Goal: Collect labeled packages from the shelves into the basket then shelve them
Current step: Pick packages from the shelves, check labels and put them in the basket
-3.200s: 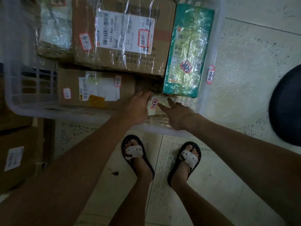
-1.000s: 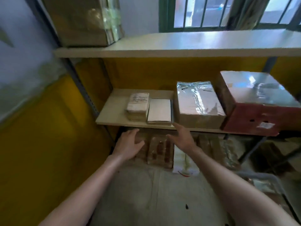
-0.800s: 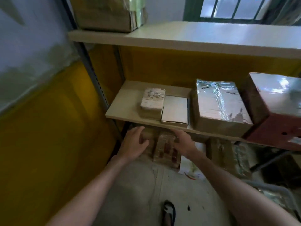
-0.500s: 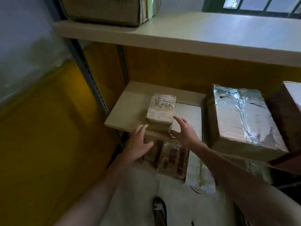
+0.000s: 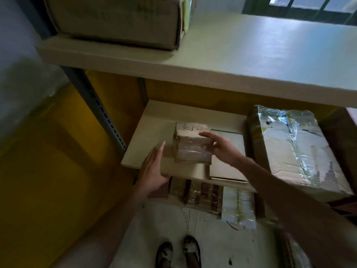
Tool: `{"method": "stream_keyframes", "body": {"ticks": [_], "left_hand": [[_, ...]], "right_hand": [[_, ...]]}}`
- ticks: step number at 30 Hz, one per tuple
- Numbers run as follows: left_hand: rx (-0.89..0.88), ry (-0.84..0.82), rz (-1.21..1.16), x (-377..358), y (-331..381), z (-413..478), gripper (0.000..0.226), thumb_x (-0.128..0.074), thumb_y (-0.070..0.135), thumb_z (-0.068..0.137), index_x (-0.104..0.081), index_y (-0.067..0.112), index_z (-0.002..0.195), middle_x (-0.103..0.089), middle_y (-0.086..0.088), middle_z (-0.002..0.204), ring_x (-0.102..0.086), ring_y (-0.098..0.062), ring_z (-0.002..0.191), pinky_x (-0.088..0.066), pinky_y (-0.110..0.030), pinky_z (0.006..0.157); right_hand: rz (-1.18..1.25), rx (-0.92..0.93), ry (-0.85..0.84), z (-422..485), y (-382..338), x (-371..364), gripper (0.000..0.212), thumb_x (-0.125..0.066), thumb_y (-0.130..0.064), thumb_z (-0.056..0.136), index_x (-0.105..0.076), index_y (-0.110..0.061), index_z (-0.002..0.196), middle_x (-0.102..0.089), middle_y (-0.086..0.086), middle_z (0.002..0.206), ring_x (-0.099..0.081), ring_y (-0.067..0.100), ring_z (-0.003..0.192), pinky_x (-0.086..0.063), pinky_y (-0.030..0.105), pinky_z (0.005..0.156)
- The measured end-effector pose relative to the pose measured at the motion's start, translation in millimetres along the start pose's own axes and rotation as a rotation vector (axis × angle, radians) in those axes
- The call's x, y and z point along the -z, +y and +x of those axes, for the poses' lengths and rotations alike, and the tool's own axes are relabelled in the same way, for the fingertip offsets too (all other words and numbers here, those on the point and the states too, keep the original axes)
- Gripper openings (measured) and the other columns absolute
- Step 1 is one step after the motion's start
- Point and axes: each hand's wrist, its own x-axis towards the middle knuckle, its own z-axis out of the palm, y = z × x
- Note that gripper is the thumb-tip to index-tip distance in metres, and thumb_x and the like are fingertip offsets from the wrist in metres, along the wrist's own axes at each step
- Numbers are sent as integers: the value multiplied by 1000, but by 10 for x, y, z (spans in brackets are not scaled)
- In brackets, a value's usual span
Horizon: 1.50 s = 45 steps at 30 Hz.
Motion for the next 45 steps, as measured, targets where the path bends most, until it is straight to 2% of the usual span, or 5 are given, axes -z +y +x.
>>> {"method": "stream_keyframes", "body": {"ticks": [6, 16, 22, 39, 45], "left_hand": [[-16, -146, -187, 322, 98, 145, 127, -86, 52, 46, -1, 46, 141, -25, 15, 148, -26, -9, 136, -32, -32, 108], [128, -298, -856, 377, 421, 110, 75, -84, 41, 54, -48, 38, 120, -69, 15, 106, -67, -10, 94, -56, -25, 68], [160, -358, -860, 416, 348, 67, 47, -74, 25, 72, -56, 34, 114, -70, 8, 106, -68, -13, 94, -57, -32, 72], [13, -612, -739, -1220, 2174, -546, 71, -72, 27, 76, -36, 27, 136, -56, -4, 127, -59, -27, 110, -53, -43, 86], [30, -785, -751, -2248, 2892, -1226, 58, -68, 20, 81, -41, 26, 132, -64, -4, 110, -64, -21, 98, -57, -34, 73]], "right_hand": [[466, -242, -359, -84, -421, 556, 28, -64, -26, 76, -64, -18, 103, -67, 8, 95, -65, 23, 83, -57, 30, 70], [821, -162, 48, -187, -535, 179, 47, -44, -85, 60, -59, -62, 99, -55, -2, 122, -51, 22, 115, -47, 51, 87], [931, -184, 169, -295, -447, -32, 83, -37, -79, 69, -28, -39, 142, -56, -2, 109, -54, 18, 101, -47, 42, 78], [755, -328, 902, -2641, 594, 919, 12, -60, -40, 87, -58, -36, 99, -70, -3, 98, -70, 7, 80, -55, 23, 64], [600, -585, 1012, -3900, 1378, 1164, 41, -54, -50, 88, -50, -27, 122, -64, 5, 120, -64, 18, 95, -57, 30, 69]]}}
